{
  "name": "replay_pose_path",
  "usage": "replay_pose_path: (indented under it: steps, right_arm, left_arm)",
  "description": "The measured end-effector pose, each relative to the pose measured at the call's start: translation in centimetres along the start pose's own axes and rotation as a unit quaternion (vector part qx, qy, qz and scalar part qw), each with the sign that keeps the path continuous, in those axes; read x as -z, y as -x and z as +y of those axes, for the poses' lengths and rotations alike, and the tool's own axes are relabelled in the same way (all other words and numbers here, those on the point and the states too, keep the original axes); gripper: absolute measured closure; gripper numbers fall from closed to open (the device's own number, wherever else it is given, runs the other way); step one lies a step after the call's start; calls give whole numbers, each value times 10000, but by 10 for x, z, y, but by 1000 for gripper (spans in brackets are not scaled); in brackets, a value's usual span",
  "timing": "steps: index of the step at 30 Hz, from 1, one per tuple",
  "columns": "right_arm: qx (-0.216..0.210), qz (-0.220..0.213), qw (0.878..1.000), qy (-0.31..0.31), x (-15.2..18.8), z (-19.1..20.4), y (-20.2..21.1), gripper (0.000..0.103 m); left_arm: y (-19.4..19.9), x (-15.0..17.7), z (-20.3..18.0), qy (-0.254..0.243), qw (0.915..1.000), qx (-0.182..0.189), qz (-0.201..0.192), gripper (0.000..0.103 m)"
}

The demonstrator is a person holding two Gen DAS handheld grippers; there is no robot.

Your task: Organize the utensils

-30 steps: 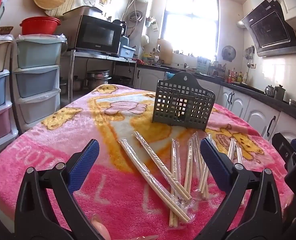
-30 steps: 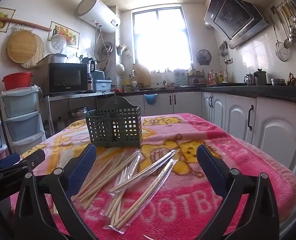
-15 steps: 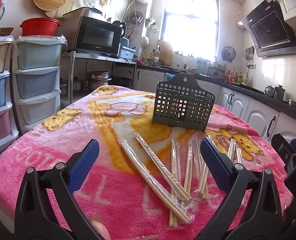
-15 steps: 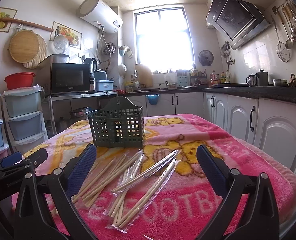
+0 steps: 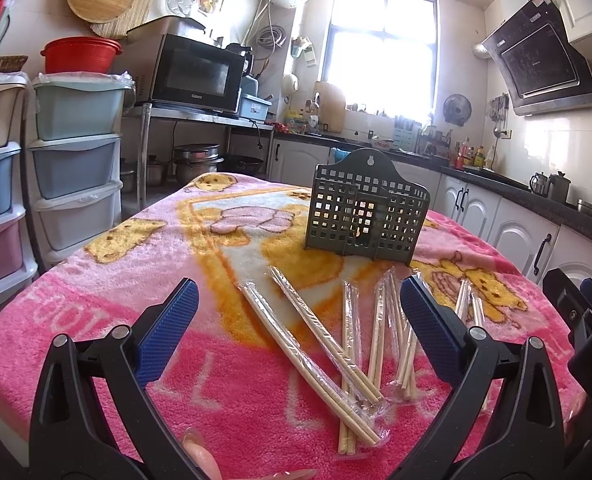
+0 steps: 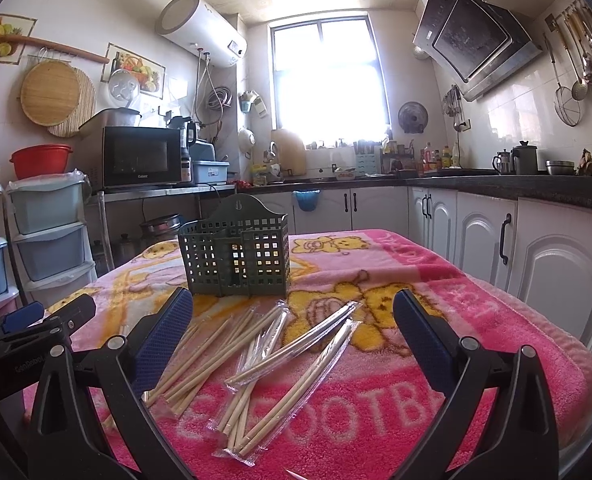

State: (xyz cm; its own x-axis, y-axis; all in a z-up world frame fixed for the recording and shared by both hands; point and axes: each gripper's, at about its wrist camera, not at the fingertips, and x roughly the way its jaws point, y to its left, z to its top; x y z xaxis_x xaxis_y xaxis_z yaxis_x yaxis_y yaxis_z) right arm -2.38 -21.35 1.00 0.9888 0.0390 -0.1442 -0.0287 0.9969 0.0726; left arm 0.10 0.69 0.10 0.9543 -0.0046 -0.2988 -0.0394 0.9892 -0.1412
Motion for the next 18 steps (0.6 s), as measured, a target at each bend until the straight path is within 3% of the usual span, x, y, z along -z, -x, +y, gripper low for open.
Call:
replay_pose_path:
  steps: [18]
  right_arm:
    - [31,47,10000,-28,1,-2,1,6]
  left_arm:
    - [0,0,1,-2,10000,8,-1,10]
